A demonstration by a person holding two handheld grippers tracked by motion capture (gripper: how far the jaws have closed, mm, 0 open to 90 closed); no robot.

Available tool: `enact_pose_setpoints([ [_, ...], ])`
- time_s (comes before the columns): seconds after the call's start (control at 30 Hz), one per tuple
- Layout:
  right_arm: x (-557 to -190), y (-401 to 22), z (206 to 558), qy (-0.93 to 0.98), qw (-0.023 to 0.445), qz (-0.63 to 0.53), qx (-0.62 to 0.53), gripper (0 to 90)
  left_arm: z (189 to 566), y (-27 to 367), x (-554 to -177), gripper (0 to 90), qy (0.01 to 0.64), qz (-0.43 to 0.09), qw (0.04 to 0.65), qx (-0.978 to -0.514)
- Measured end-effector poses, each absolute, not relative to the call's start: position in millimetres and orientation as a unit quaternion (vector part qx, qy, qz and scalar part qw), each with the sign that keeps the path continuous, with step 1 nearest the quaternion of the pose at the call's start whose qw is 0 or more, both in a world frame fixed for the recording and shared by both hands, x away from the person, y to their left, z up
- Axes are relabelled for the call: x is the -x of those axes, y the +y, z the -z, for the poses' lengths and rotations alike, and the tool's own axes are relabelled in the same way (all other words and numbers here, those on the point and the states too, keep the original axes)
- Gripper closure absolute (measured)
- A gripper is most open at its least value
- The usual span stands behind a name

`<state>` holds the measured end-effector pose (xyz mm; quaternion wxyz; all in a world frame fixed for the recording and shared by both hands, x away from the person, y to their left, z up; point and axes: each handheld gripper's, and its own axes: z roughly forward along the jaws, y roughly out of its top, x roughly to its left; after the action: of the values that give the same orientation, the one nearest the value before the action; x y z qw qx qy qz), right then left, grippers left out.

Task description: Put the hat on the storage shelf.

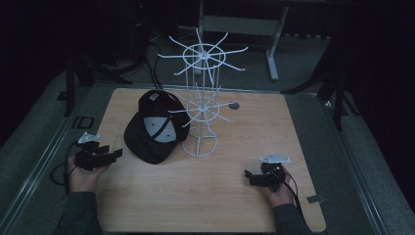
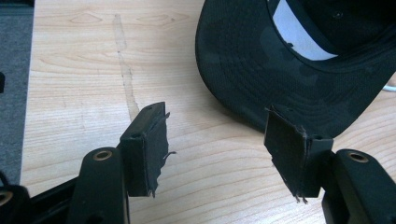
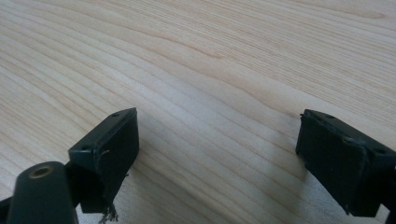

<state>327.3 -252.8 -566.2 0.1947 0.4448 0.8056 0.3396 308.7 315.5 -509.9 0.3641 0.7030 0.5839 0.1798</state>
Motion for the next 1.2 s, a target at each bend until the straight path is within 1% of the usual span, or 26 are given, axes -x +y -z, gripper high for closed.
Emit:
enact_pose_setpoints([
  [0.43,-327,-253,566,0.806,0.195,-0.34,-0.444,13.1,509,310,-312,39.3,0.563,-0.186,0.365,-0.718],
  [0.7,-327,-253,566,0.806,0.194,-0.339,-0.444,13.1,503,297,-320,37.6,0.542,-0.203,0.366,-0.729],
  [0.8,-327,-253,566,0.806,0.194,-0.339,-0.445,13.1,501,291,-328,36.1,0.53,-0.211,0.356,-0.74],
  [0.9,-327,-253,566,0.806,0.194,-0.34,-0.445,13.1,500,289,-332,34.9,0.528,-0.213,0.357,-0.741],
  [1.07,-327,-253,566,0.806,0.194,-0.34,-0.445,13.1,496,286,-345,33.5,0.522,-0.211,0.365,-0.741],
  [1.13,-327,-253,566,0.806,0.194,-0.34,-0.445,13.1,496,286,-345,33.5,0.522,-0.211,0.365,-0.741],
  [1.2,-327,-252,566,0.805,0.194,-0.34,-0.445,13.1,491,288,-358,33.6,0.526,-0.202,0.37,-0.738],
])
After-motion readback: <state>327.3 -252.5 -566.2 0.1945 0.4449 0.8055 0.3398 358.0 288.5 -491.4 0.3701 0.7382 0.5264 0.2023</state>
